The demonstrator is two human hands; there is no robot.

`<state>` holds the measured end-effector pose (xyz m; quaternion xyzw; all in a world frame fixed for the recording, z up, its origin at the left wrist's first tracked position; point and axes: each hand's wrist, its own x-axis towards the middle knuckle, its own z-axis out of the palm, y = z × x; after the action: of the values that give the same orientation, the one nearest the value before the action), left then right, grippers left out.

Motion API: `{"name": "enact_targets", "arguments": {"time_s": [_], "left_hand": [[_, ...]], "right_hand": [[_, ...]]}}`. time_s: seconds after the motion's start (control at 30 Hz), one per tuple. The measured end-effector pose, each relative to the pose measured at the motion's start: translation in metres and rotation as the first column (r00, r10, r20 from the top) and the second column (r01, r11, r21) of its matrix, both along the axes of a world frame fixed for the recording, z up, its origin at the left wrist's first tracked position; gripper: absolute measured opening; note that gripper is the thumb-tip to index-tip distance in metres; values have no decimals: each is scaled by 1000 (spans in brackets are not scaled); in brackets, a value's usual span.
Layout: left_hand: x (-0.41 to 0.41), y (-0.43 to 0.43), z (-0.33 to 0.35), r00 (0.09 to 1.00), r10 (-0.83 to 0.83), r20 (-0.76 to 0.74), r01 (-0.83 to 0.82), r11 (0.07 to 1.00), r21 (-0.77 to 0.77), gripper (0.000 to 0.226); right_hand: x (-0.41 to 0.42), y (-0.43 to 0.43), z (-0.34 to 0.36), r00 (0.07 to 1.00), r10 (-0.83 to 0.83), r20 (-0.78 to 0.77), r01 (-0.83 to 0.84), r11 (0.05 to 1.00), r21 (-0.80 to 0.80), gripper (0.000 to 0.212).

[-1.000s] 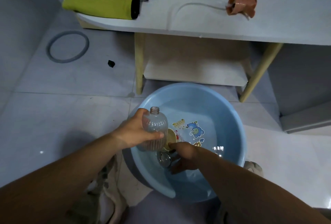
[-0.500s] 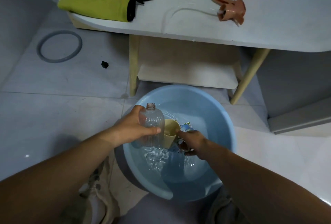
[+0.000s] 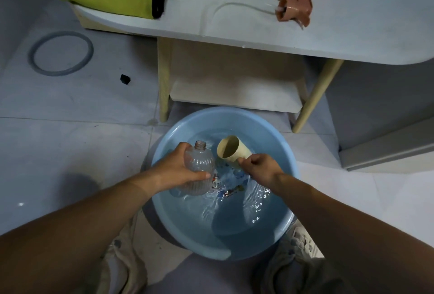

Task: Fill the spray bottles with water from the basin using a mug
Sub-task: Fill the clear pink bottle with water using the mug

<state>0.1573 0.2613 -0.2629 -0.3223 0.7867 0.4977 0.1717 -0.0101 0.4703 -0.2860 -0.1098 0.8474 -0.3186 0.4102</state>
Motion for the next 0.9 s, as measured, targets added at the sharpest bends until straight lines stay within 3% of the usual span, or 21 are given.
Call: {"name": "enact_targets", "arguments": {"time_s": [0.23,0.4,0.57,0.9], "left_hand": [[1,6,-15,999,2,32,-2,1000,29,114],[4,7,-21,999,-11,41,10,1000,29,113],[8,4,-25,999,18,29,-19,999,38,112],[11,0,-32,999,-1,48,0,1000,26,112]], "right_hand": [[-3,1,-3,909,323,-263,-284,942,176,34],[-3,5,-16,675,529,-514,-488,843,226,35],[-4,7,-30,555,629,-545,-585,761,282,29],[-1,17,-43,510,735,-448,-582,678,449,33]]}}
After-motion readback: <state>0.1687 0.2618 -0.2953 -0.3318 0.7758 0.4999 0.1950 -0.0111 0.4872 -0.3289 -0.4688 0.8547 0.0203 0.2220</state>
